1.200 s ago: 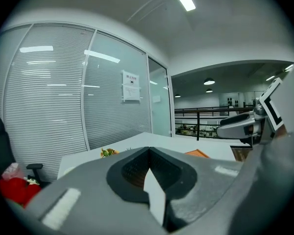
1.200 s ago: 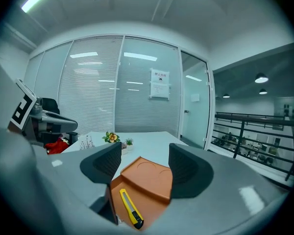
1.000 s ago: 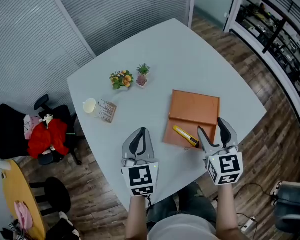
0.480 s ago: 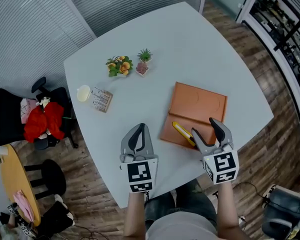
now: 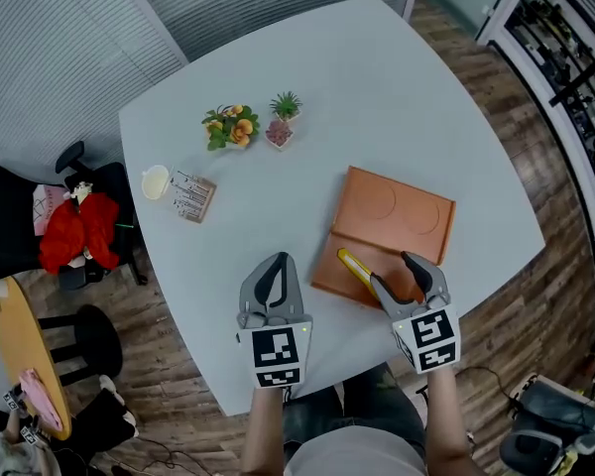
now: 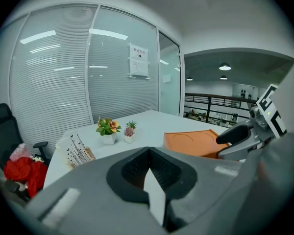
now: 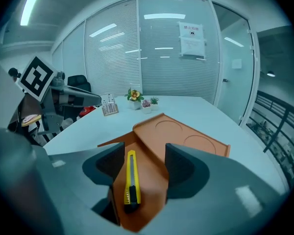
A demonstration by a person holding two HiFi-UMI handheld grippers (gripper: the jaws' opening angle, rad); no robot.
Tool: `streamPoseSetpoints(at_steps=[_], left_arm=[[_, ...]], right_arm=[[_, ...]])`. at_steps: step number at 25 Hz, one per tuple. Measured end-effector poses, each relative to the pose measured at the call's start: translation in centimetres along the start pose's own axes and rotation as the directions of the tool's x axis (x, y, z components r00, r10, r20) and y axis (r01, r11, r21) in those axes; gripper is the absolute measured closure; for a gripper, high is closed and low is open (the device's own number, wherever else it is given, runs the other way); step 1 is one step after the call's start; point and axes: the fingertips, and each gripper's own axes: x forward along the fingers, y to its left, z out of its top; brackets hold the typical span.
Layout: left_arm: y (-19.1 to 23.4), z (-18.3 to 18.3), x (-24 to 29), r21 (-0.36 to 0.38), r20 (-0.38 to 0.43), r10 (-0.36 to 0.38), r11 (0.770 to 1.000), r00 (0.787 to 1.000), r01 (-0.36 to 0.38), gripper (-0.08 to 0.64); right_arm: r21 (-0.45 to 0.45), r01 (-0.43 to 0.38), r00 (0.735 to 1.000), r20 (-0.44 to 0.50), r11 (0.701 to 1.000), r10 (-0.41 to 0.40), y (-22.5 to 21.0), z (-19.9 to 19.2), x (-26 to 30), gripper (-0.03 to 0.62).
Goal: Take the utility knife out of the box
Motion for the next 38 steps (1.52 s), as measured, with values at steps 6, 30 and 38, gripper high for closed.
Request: streamPoseSetpoints(at_steps=[6,30,38], left_arm=[[0.1,-1.0,0.8,-0.014,-0.026,0.006,1.0,1.0,-0.006,0.56],[1.1,-3.8,2.0,-0.051,-0.104,0.032,0.998,0.994,-0.037,0.56],[0.8,-4.2,1.9,-0.057,-0.111,0.035,0.998,0.993,-0.041,0.56]], right_arm=[[-0.04,-0.072,0.993,-0.099,0.997,0.068,0.9,-1.9,1.9,0.318],[-0.066,-0.24,0.899,-0.392,0.969,0.196,3.0,-8.0,5.9,0.344],[-0.135,-0.236,0.88,-0.449,0.962,0.152,3.2,-9.2,6.3,0.402]])
